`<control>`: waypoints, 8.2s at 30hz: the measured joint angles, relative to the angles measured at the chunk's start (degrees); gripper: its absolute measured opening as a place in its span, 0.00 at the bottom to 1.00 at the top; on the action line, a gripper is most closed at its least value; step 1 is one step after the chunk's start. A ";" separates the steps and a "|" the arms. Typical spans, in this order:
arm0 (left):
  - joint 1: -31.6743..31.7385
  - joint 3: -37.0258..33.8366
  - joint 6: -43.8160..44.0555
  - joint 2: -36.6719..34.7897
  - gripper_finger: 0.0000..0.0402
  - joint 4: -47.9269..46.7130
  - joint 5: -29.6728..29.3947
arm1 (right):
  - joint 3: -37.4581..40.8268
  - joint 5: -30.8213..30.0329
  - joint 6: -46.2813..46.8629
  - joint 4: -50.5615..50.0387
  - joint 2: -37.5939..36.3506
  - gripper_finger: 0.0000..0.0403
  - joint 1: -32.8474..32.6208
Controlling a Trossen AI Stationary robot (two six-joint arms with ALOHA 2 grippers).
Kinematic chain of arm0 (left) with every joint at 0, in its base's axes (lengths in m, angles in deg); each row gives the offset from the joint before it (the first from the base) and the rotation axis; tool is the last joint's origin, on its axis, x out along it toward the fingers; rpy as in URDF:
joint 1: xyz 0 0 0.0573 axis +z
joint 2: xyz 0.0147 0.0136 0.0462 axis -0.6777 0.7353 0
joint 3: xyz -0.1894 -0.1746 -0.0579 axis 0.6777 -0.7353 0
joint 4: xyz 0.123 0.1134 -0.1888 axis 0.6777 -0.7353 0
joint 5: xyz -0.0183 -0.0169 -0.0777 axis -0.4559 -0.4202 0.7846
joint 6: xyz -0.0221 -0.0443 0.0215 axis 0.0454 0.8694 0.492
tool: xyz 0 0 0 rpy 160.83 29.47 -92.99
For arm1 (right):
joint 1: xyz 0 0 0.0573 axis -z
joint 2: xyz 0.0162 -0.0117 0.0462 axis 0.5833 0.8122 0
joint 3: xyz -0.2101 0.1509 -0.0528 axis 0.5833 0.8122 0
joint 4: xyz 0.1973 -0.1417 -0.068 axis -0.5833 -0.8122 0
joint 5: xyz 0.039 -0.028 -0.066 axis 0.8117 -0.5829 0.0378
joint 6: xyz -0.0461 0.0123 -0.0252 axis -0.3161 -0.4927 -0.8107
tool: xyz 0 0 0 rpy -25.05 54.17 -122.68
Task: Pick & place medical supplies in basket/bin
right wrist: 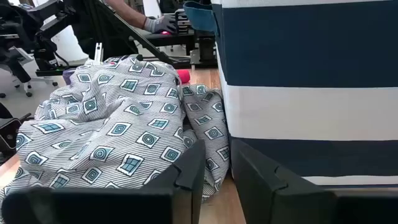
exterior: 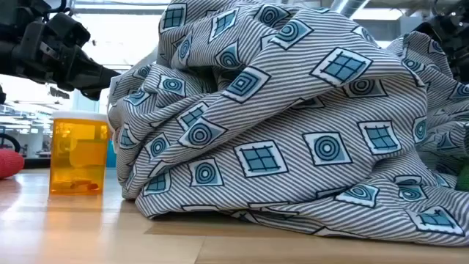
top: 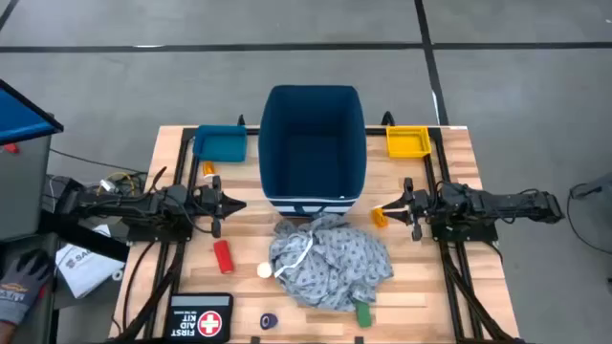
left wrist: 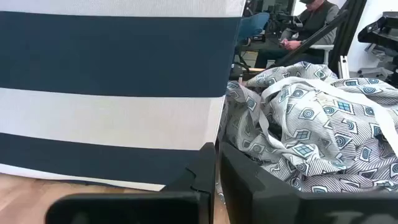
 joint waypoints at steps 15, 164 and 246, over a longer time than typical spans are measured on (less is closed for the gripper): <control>0.00 -0.01 0.02 0.02 0.04 -0.02 -0.01 | -0.01 0.00 -0.02 0.00 0.00 0.19 0.02; -47.95 62.84 53.84 68.38 0.88 1.99 5.57 | -39.05 0.39 43.49 40.67 34.82 0.64 -29.39; -20.59 68.70 35.80 107.65 0.48 -12.54 -4.64 | -47.47 -1.53 43.45 33.13 41.74 0.64 -42.43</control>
